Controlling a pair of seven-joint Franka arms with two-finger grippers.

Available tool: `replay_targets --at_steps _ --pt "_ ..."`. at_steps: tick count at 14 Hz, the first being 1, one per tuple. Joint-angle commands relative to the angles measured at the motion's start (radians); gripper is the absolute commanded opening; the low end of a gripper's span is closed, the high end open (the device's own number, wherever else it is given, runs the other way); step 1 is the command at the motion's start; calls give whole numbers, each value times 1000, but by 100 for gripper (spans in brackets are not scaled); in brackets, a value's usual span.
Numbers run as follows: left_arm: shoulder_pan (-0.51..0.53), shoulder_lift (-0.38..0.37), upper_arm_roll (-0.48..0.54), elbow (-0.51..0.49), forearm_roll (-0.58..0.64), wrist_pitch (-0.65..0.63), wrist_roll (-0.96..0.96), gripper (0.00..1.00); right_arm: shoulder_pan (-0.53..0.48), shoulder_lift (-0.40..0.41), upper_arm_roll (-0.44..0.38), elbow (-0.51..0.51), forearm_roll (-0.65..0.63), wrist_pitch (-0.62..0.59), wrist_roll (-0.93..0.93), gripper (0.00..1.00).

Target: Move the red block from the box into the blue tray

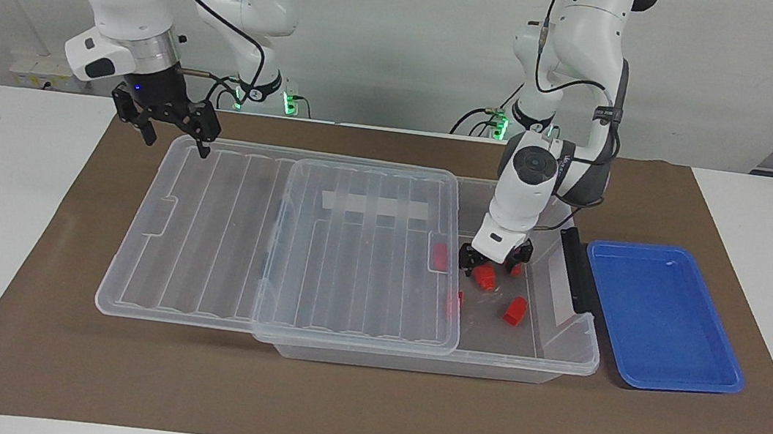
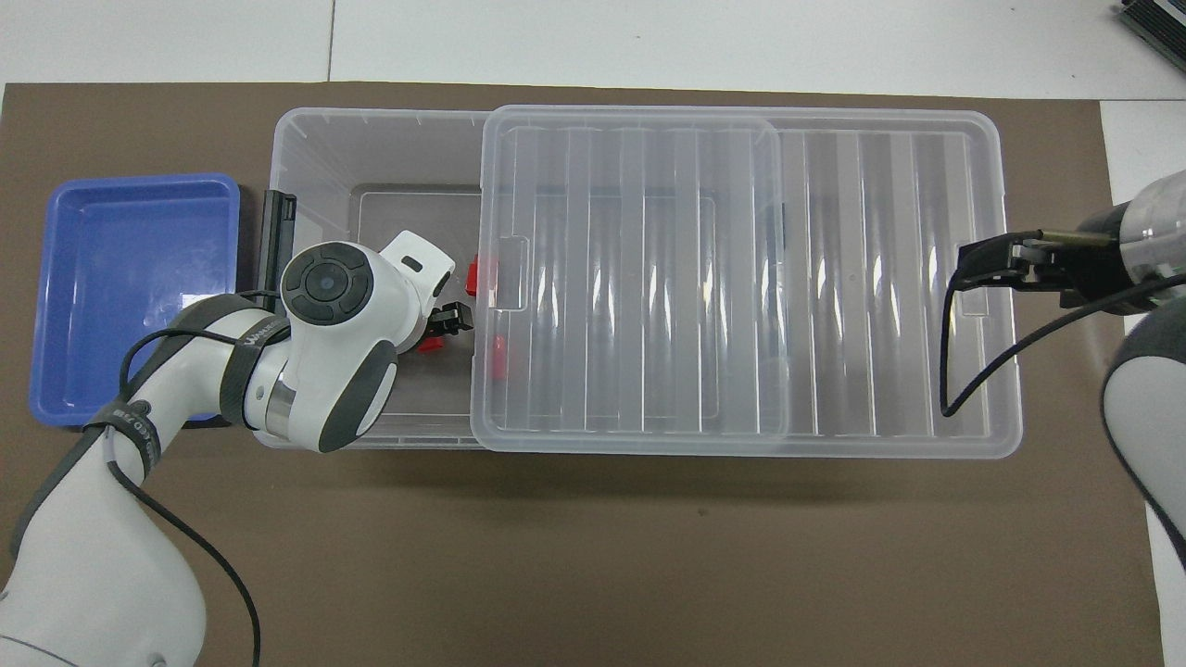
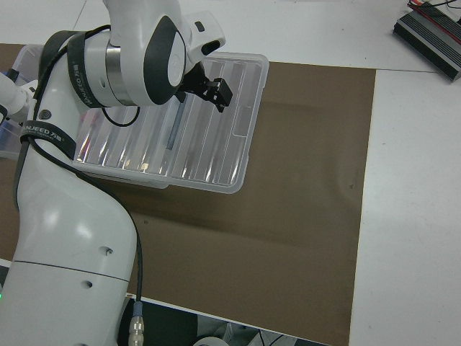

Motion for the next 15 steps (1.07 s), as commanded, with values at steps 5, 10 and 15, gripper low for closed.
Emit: replay_targets --at_steps 5,10,15 --pt "-2 -7 1 -46 12 71 0 82 -10 27 3 122 -1 -124 24 100" --pt "-3 -7 -1 -44 12 61 2 19 -13 7 1 95 -1 -165 24 100" --pt "-5 -13 1 26 14 -72 3 0 -13 -7 1 77 -3 -195 24 100"
